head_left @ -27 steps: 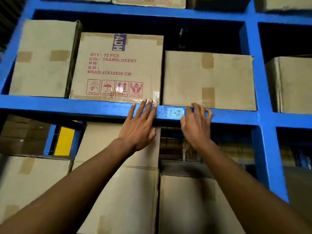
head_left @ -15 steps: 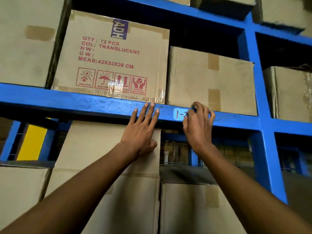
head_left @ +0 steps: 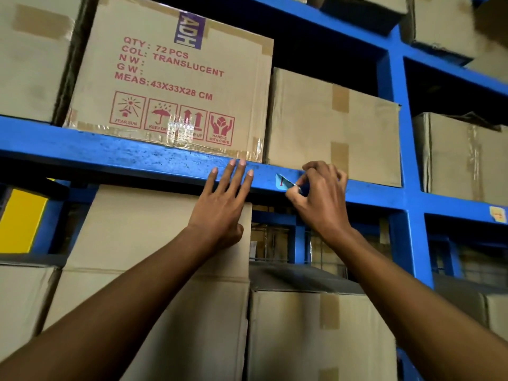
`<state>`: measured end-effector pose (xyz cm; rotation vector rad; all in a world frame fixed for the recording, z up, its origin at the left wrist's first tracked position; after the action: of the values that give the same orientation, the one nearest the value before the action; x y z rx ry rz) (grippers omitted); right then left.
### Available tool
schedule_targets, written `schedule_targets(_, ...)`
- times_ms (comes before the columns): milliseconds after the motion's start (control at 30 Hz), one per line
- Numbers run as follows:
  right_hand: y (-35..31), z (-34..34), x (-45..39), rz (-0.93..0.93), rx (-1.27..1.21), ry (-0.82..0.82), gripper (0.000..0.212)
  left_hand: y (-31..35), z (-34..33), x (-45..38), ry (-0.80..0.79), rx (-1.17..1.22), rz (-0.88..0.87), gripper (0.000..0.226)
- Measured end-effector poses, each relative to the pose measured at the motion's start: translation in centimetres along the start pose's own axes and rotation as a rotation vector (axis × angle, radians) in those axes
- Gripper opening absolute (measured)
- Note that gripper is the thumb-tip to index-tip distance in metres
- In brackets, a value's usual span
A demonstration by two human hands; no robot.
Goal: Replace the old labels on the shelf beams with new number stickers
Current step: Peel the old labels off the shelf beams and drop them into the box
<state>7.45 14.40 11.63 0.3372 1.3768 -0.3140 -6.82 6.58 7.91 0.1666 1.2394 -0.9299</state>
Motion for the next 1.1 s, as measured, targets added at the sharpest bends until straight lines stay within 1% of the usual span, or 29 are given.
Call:
schedule_targets(100,0.5,1.0,1.1,-0.011,-0.155,0.023,0.011,0.1,0.0,0.1,-0.004,-0.001,0.023,0.098)
schedule_targets(267,3.2,2.7,3.8,-0.051,-0.206,0.015,0.005,2.2,-0.2,1.4,0.008,0.064,0.063,0.095)
schedule_targets(400,7.8,4.0,7.9,-0.136,-0.174,-0.042,0.01,10.2,-1.5,3.1,-0.043,0.134,-0.063,0.093)
schedule_targets(533,12.4,4.7,12.7,-0.218,-0.173,-0.108,0.013,17.8,-2.5,4.2,-0.088,0.202,-0.138,0.083)
schedule_targets(633,17.0,5.1,16.4,-0.293,-0.148,-0.179,0.016,24.2,-2.8,4.7,-0.118,0.313,-0.176,0.075)
schedule_targets(733,21.8,5.9,20.3,-0.413,-0.165,-0.242,0.022,31.0,-3.5,6.1,-0.175,0.393,-0.23,0.073)
schedule_targets(867,26.5,5.8,25.7,-0.508,-0.189,-0.324,0.024,38.8,-5.9,8.7,-0.253,0.336,-0.306,0.075)
schedule_targets(933,28.5,5.5,28.6,-0.544,-0.213,-0.362,0.025,42.3,-7.2,9.9,-0.292,0.261,-0.363,0.071)
schedule_targets(1000,30.0,4.8,31.4,-0.582,-0.222,-0.405,0.025,44.9,-8.5,11.1,-0.325,0.202,-0.41,0.067)
schedule_targets(1100,31.9,4.0,36.1,-0.67,-0.232,-0.452,0.024,47.4,-10.9,13.3,-0.433,0.152,-0.43,0.063)
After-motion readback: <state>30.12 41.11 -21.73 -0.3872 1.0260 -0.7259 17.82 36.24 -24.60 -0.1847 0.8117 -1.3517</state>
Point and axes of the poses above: each hand's wrist, its own x-axis away from the middle knuckle, its own z-axis out of the back of the hand, y = z × x, the point moved 9 cm from there along -x, towards the middle knuckle, and after that the axes turned 5 degrees about -y, right-handed, at the moved point
